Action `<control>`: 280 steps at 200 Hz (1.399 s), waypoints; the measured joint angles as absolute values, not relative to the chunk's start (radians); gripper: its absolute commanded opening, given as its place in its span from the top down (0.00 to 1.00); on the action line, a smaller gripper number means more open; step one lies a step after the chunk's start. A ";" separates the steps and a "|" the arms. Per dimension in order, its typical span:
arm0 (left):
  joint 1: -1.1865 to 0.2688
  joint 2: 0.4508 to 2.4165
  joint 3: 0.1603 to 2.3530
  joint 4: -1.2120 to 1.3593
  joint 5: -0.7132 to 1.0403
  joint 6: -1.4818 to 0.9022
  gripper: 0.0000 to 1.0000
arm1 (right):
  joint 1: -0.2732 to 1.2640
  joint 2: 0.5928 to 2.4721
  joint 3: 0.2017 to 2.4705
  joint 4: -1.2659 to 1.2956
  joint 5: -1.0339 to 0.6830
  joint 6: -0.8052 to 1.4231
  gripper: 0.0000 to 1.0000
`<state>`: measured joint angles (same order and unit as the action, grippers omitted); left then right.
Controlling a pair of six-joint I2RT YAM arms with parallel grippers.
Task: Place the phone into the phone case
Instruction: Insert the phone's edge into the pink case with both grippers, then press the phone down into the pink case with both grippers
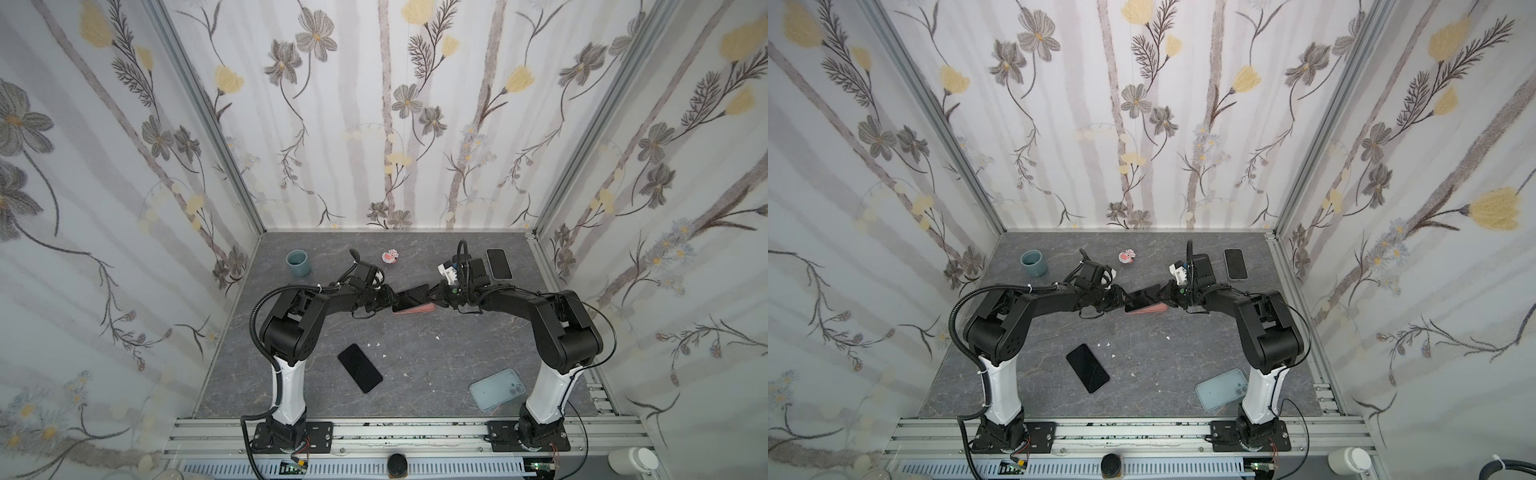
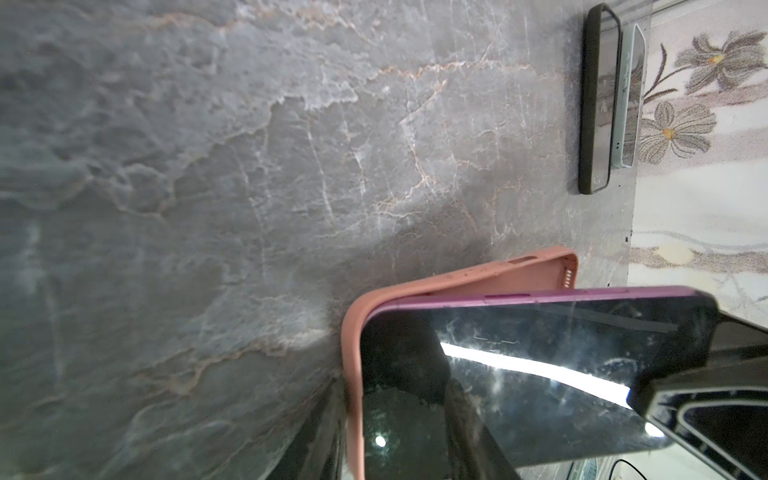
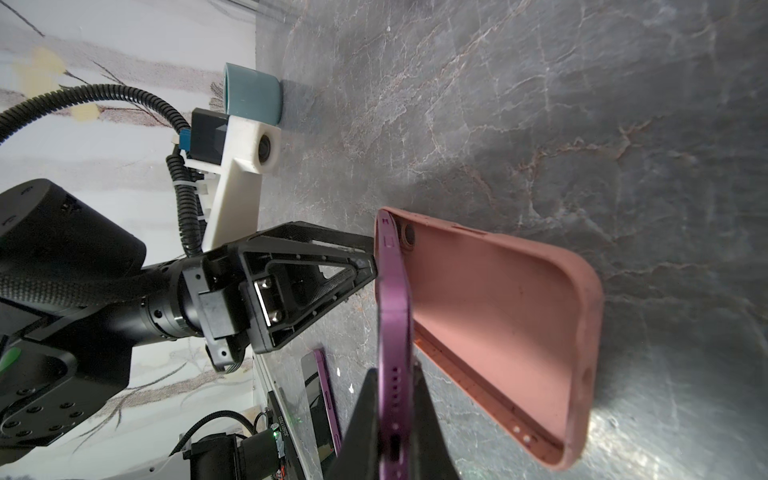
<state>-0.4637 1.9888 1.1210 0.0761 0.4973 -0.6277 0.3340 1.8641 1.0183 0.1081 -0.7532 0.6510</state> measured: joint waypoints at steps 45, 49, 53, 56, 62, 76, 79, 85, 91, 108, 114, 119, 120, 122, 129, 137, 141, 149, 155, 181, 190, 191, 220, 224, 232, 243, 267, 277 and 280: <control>-0.464 1.986 1.114 0.080 0.476 -0.627 0.60 | 0.331 1.884 1.013 0.125 -0.736 0.647 0.85; -0.464 1.986 1.114 0.080 0.475 -0.626 0.60 | 0.332 1.885 1.013 0.121 -0.727 0.644 0.82; -0.464 1.986 1.114 0.079 0.475 -0.624 0.60 | 0.332 1.886 1.013 0.113 -0.714 0.642 0.80; -0.464 1.986 1.114 0.079 0.474 -0.622 0.60 | 0.333 1.888 1.013 0.105 -0.701 0.640 0.79; -0.465 1.986 1.114 0.079 0.474 -0.616 0.60 | 0.335 1.890 1.013 0.089 -0.681 0.635 0.76; -0.467 1.986 1.114 0.080 0.474 -0.603 0.60 | 0.340 1.892 1.013 0.046 -0.644 0.627 0.73; -0.468 1.986 1.114 0.080 0.474 -0.602 0.60 | 0.341 1.892 1.013 0.037 -0.638 0.625 0.72; -0.470 1.986 1.114 0.080 0.474 -0.601 0.60 | 0.341 1.892 1.014 0.025 -0.628 0.619 0.71; -0.471 1.986 1.114 0.079 0.474 -0.601 0.60 | 0.343 1.890 1.016 0.011 -0.621 0.618 0.68; -0.472 1.986 1.114 0.078 0.479 -0.592 0.60 | 0.348 1.880 1.023 -0.024 -0.587 0.606 0.63; -0.472 1.986 1.114 0.078 0.479 -0.588 0.60 | 0.349 1.876 1.029 -0.039 -0.580 0.599 0.61; -0.472 1.986 1.114 0.078 0.480 -0.586 0.60 | 0.350 1.874 1.034 -0.048 -0.572 0.596 0.60; -0.472 1.986 1.114 0.078 0.481 -0.586 0.60 | 0.351 1.873 1.036 -0.051 -0.570 0.596 0.60; -0.472 1.986 1.114 0.077 0.481 -0.585 0.60 | 0.351 1.873 1.039 -0.054 -0.567 0.594 0.59; -0.472 1.986 1.114 0.077 0.482 -0.583 0.60 | 0.353 1.870 1.048 -0.069 -0.559 0.589 0.58; -0.472 1.986 1.114 0.077 0.482 -0.583 0.60 | 0.357 1.866 1.060 -0.089 -0.546 0.582 0.57; -0.472 1.985 1.114 0.076 0.482 -0.583 0.60 | 0.360 1.864 1.066 -0.101 -0.539 0.577 0.56; -0.472 1.985 1.114 0.075 0.482 -0.582 0.60 | 0.364 1.860 1.077 -0.121 -0.524 0.566 0.56; -0.472 1.983 1.114 0.071 0.482 -0.582 0.60 | 0.366 1.857 1.086 -0.137 -0.513 0.561 0.55; -0.474 1.980 1.114 0.059 0.482 -0.575 0.60 | 0.371 1.840 1.110 -0.206 -0.462 0.529 0.54; -0.474 1.979 1.115 0.053 0.482 -0.571 0.61 | 0.371 1.830 1.115 -0.226 -0.445 0.519 0.54; -0.474 1.979 1.115 0.052 0.482 -0.571 0.62 | 0.371 1.828 1.116 -0.228 -0.443 0.517 0.54; -0.474 1.980 1.119 0.036 0.481 -0.553 0.65 | 0.371 1.809 1.120 -0.271 -0.400 0.487 0.62; -0.474 1.981 1.120 0.033 0.481 -0.553 0.65 | 0.371 1.809 1.120 -0.277 -0.393 0.484 0.63; -0.474 1.981 1.121 0.033 0.481 -0.553 0.65 | 0.370 1.809 1.120 -0.288 -0.387 0.477 0.65; -0.475 1.981 1.121 0.033 0.481 -0.551 0.65 | 0.370 1.811 1.121 -0.298 -0.383 0.468 0.69; -0.475 1.982 1.121 0.031 0.481 -0.550 0.67 | 0.370 1.833 1.122 -0.307 -0.378 0.461 0.75; -0.475 1.982 1.121 0.030 0.479 -0.549 0.67 | 0.370 1.841 1.122 -0.312 -0.376 0.458 0.78; -0.476 1.982 1.121 0.030 0.478 -0.548 0.67 | 0.370 1.843 1.122 -0.313 -0.376 0.458 0.78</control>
